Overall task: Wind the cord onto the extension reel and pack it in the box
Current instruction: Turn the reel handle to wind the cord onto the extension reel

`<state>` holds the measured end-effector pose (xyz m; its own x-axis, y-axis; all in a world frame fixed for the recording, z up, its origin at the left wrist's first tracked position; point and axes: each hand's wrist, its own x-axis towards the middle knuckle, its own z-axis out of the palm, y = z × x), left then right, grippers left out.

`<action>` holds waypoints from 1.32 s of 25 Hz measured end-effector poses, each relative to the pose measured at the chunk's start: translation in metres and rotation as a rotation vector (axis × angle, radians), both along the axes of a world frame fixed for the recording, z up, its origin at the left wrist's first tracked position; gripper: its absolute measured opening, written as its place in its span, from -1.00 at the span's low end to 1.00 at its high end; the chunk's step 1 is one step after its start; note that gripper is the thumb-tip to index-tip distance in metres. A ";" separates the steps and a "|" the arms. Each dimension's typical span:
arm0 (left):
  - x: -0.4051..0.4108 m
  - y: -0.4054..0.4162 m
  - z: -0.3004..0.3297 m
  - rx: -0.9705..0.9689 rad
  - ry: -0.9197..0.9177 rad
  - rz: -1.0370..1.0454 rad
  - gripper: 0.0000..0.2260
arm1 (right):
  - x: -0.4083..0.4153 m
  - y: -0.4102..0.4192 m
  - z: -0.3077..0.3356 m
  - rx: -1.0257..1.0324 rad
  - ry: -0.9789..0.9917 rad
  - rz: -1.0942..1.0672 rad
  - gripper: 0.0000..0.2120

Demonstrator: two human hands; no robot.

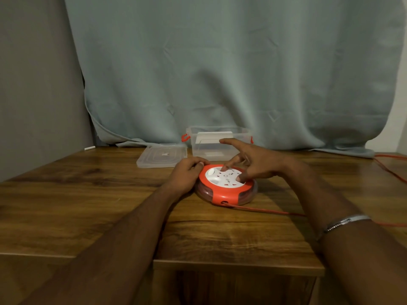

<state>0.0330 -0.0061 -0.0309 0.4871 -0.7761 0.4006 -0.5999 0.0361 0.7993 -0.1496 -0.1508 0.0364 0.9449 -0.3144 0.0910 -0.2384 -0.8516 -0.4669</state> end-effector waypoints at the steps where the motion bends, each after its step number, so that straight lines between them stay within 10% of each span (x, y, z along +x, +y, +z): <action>1: 0.000 0.000 0.000 -0.014 0.001 -0.012 -0.72 | 0.002 -0.001 0.000 0.019 0.009 0.009 0.09; 10: 0.006 -0.004 -0.003 -0.069 0.078 0.043 -0.75 | 0.036 -0.006 0.021 -0.209 0.196 0.127 -0.48; 33: 0.011 -0.010 -0.004 0.006 0.072 0.026 -0.76 | 0.025 -0.011 0.007 -0.154 0.097 0.129 -0.66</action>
